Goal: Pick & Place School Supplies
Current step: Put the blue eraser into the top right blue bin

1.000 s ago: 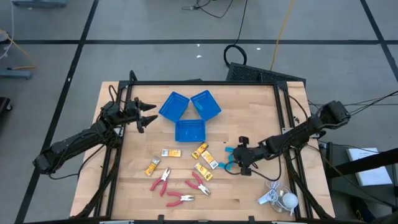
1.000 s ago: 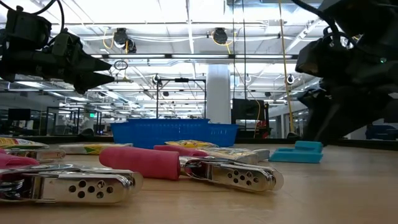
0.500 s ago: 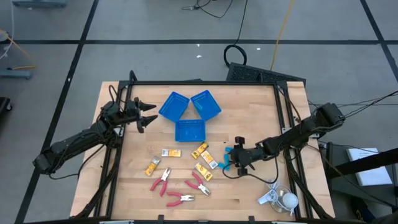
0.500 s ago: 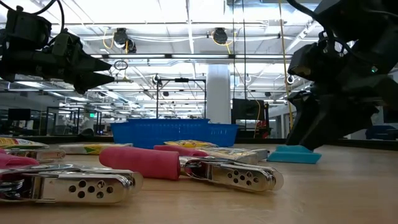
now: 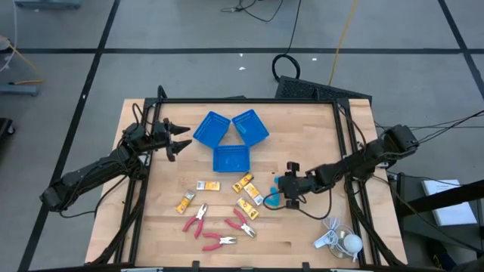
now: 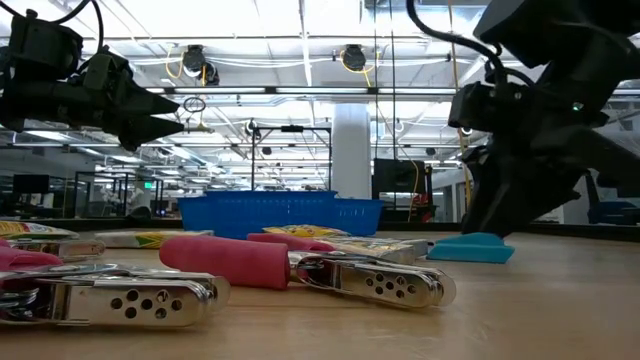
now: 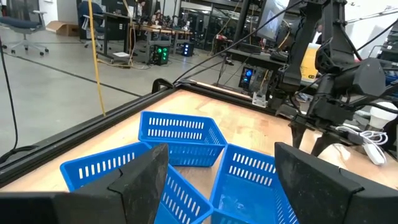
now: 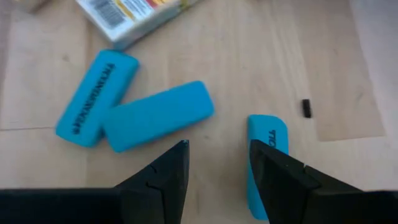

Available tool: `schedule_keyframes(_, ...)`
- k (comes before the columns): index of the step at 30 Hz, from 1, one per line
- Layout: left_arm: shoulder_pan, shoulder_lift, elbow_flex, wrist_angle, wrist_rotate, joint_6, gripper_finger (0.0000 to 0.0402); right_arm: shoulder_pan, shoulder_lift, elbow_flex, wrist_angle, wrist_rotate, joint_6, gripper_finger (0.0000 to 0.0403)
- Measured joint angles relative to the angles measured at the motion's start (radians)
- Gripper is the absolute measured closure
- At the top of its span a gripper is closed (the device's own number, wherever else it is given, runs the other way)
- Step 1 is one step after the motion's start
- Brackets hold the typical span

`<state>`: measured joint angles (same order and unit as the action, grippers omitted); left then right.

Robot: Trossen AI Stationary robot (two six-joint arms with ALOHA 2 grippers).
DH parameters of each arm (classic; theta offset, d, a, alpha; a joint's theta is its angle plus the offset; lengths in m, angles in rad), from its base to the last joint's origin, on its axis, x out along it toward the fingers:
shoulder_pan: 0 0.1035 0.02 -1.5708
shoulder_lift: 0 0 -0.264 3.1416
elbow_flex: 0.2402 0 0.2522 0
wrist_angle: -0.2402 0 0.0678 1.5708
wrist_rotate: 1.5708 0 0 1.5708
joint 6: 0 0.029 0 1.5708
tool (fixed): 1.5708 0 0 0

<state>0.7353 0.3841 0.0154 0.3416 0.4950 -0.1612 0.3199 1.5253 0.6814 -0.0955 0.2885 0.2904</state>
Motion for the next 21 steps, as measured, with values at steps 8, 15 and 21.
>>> schedule_keyframes(8, 0.0, 0.0, 0.0, 0.0, 0.0, 0.0, 0.0108, -0.031, -0.009, 0.001, -0.002, -0.002, -0.089, 0.0243)
schedule_keyframes(15, 0.0, 0.0, 0.0, 0.0, 0.0, 0.0, 0.0107, -0.043, -0.075, 0.002, 0.001, 0.004, -0.147, 0.0243)
schedule_keyframes(21, 0.0, 0.0, 0.0, 0.0, 0.0, 0.0, 0.0107, -0.083, -0.08, -0.012, -0.029, -0.003, -0.09, 0.0243)
